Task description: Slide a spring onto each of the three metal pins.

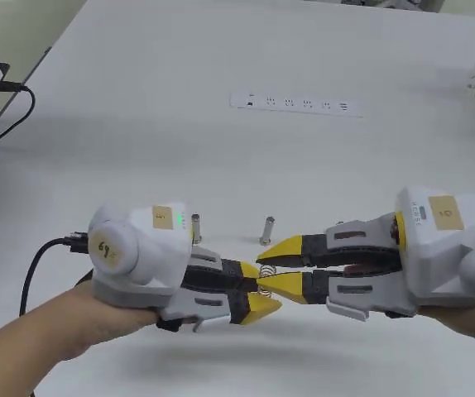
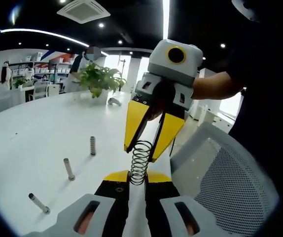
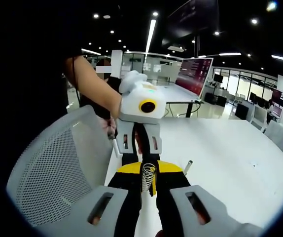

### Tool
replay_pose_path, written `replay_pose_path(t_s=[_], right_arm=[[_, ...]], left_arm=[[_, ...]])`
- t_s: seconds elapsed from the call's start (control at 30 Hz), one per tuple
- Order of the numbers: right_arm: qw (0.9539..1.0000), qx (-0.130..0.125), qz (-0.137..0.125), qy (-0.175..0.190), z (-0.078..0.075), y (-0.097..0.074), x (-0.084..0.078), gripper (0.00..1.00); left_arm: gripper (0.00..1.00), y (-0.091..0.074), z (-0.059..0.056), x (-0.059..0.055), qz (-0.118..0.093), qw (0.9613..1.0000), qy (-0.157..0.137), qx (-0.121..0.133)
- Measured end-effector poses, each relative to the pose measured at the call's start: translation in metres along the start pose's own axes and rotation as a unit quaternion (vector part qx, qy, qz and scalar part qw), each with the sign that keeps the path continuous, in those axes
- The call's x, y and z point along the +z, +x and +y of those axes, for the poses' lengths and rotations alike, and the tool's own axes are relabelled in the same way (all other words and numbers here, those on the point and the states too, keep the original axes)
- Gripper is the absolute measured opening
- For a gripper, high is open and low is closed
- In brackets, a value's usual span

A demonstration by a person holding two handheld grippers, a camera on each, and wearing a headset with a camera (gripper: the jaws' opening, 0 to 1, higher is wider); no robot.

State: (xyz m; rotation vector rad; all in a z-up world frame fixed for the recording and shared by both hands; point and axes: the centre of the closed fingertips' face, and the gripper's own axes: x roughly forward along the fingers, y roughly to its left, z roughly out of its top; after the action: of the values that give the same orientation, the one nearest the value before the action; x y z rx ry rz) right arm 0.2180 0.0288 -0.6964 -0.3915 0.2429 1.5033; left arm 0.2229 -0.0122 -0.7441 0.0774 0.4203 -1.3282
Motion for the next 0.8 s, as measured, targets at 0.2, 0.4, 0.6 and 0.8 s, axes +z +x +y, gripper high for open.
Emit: replay_pose_path(t_s=[0.2, 0.4, 0.6, 0.8], right_arm=[[1.0000, -0.002, 0.001, -0.002, -0.002, 0.000, 0.002, 0.07], [1.0000, -0.005, 0.005, -0.004, -0.004, -0.001, 0.001, 0.07], [0.9999, -0.012, 0.007, -0.006, -0.007, -0.001, 0.001, 0.07], [0.9998, -0.016, 0.008, -0.006, -0.008, -0.002, 0.000, 0.07]], left_arm=[[0.08, 0.000, 0.003, -0.001, 0.002, 1.0000, -0.004, 0.007], [0.12, -0.002, 0.005, -0.004, 0.006, 0.9999, -0.003, 0.014], [0.18, -0.008, 0.011, -0.009, 0.007, 0.9995, -0.008, 0.031], [0.23, -0.011, 0.014, -0.010, 0.006, 0.9991, -0.012, 0.041]])
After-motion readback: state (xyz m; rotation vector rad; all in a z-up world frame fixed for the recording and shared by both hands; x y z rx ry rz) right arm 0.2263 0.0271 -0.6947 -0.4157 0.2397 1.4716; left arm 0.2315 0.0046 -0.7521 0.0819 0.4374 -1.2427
